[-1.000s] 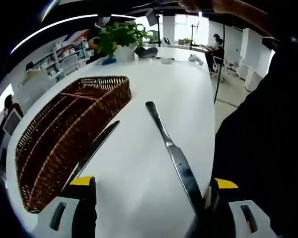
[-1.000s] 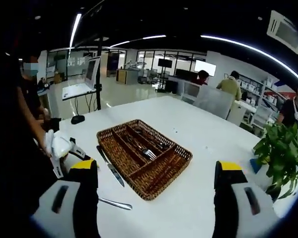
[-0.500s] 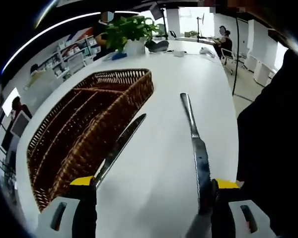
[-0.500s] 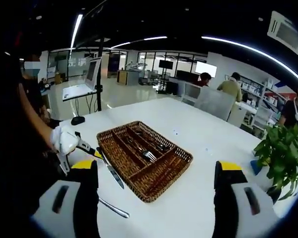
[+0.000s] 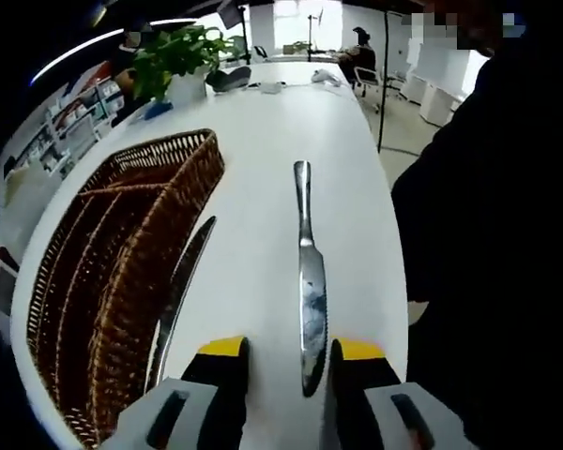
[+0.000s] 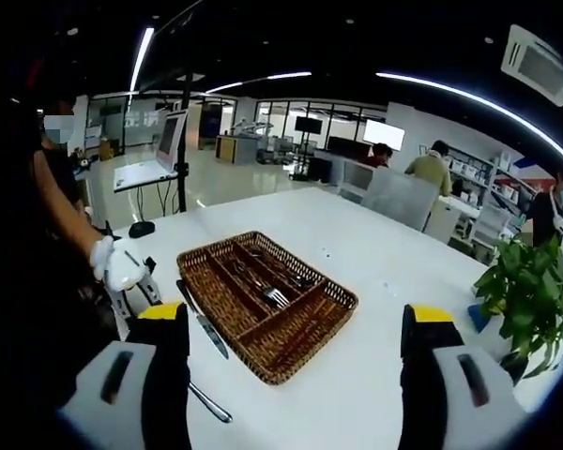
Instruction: Arrange the knives, forks, and spoons in their matching storage slots by inserting each utensil handle-first until every utensil is classified and aligned in the correct compartment
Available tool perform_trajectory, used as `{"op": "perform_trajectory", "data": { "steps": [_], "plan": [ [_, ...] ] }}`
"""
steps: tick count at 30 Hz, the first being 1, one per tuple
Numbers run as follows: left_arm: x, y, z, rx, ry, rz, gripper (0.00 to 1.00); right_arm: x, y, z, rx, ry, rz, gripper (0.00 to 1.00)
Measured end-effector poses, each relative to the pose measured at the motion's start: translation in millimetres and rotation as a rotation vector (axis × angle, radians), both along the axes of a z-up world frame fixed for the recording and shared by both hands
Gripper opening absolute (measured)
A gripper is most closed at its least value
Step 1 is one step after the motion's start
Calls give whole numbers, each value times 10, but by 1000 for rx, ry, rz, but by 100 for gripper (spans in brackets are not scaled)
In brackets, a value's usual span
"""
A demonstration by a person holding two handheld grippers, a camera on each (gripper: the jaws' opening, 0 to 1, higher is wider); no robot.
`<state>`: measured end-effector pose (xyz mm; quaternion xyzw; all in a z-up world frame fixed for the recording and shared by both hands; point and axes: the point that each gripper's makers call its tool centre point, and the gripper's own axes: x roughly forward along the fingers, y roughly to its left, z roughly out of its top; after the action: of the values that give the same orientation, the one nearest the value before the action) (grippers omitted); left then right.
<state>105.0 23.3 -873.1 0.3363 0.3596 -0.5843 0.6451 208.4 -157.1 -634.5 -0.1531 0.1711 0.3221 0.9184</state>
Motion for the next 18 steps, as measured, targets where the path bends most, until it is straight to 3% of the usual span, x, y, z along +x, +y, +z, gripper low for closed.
{"op": "perform_trajectory", "data": {
  "steps": [7,10,18],
  "plan": [
    [-48,-29,-1,15,-13,-62,15,7,-31,26,2,-6,-6,94],
    [-92,-47,-13,27,-57,-129,10,6,-26,25,-2,-6,-5,94],
    [-72,-25,-8,53,-26,-56,8,-20,29,-13,-25,1,24,94]
  ]
}}
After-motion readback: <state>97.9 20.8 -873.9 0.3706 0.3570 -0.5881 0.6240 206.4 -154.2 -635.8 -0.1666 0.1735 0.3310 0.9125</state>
